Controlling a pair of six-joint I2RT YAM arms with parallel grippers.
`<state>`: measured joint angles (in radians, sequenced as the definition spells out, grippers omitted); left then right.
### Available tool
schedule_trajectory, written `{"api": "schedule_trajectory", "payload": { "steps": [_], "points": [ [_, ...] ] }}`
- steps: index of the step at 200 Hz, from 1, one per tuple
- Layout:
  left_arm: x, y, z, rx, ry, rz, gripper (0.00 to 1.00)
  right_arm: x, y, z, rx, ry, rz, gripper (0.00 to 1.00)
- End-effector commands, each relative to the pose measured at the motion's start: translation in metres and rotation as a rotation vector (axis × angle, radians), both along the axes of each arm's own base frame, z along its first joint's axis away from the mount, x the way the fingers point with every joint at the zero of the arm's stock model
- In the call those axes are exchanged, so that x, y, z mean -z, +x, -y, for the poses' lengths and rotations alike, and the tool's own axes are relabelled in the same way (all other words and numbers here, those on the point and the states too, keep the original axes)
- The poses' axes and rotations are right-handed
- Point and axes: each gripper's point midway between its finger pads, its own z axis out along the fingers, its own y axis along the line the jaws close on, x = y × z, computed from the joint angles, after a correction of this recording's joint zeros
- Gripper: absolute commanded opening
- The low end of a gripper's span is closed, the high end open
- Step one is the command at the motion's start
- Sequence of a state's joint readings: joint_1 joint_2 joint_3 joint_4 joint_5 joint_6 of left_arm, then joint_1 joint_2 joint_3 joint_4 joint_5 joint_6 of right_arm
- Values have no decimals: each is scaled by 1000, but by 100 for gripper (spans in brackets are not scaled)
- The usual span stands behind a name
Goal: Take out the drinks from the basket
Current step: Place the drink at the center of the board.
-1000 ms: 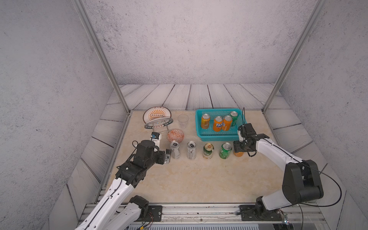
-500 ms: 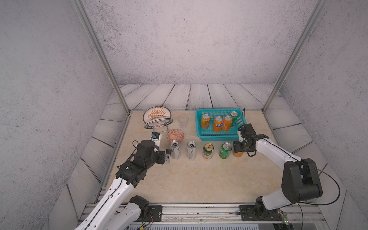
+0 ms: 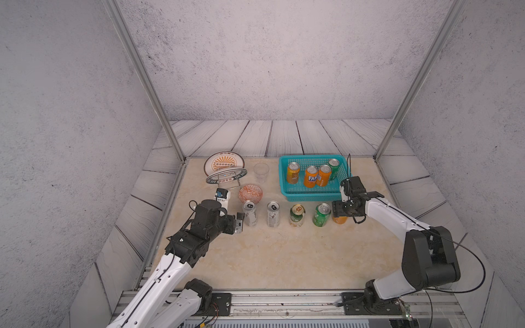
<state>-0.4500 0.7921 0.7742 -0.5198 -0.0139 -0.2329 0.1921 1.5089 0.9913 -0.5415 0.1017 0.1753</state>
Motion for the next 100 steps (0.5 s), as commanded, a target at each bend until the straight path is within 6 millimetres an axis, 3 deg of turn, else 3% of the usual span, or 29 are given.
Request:
{"api": "schedule_trajectory", "payload": {
  "steps": [1,100],
  "points": [
    [-2,0,-4,-14,-2,12,99,-17,0,3,6,-5,40,82],
    [-2,1,-6,-25,3,12,99,-70,-16,6,-5,9,135,95]
  ]
}}
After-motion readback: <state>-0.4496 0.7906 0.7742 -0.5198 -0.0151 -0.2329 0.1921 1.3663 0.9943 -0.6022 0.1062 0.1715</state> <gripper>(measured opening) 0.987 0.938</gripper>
